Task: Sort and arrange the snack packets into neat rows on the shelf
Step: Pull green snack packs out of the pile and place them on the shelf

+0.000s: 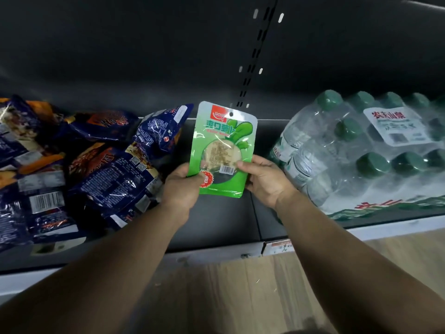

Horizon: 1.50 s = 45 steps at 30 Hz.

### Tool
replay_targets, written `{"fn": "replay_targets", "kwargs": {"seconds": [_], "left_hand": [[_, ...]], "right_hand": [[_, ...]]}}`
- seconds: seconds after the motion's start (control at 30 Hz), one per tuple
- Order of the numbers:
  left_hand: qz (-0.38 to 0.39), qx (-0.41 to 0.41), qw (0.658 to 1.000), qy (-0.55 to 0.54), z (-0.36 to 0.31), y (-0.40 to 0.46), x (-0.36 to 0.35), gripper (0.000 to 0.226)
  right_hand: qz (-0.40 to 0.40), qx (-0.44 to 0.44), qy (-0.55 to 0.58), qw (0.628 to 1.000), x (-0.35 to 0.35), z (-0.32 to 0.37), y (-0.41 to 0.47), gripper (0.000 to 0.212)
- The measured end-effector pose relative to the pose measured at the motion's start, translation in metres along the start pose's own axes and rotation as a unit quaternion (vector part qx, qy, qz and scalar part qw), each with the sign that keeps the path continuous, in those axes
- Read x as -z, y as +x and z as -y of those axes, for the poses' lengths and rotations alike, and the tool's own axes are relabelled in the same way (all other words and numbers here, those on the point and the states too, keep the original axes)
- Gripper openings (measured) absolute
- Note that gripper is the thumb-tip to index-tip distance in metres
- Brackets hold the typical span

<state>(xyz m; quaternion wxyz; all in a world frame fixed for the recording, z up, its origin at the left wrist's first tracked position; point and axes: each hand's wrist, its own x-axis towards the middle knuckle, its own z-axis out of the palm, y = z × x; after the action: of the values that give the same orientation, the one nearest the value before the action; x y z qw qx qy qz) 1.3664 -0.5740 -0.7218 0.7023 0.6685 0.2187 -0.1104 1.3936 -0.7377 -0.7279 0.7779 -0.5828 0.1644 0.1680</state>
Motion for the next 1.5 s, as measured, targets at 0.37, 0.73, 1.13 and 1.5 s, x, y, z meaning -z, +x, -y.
{"fn": "replay_targets", "kwargs": {"seconds": [0.37, 0.73, 1.13, 1.5], "left_hand": [[0.02, 0.049, 0.992, 0.112, 0.029, -0.002, 0.0, 0.036], [0.058, -0.039, 0.963, 0.261, 0.036, 0.002, 0.007, 0.039], [0.001, -0.053, 0.948, 0.315, 0.023, 0.017, 0.007, 0.036], [0.059, -0.037, 0.933, 0.354, 0.008, 0.022, -0.006, 0.048]], "right_hand": [[-0.166, -0.072, -0.103, 0.978, 0.004, -0.012, 0.003, 0.005], [-0.211, -0.022, -0.362, 0.908, -0.018, -0.013, 0.033, 0.019], [-0.265, -0.087, -0.337, 0.899, -0.016, -0.022, 0.037, 0.027], [-0.28, -0.046, -0.37, 0.885, -0.011, -0.021, 0.043, 0.022]]}}
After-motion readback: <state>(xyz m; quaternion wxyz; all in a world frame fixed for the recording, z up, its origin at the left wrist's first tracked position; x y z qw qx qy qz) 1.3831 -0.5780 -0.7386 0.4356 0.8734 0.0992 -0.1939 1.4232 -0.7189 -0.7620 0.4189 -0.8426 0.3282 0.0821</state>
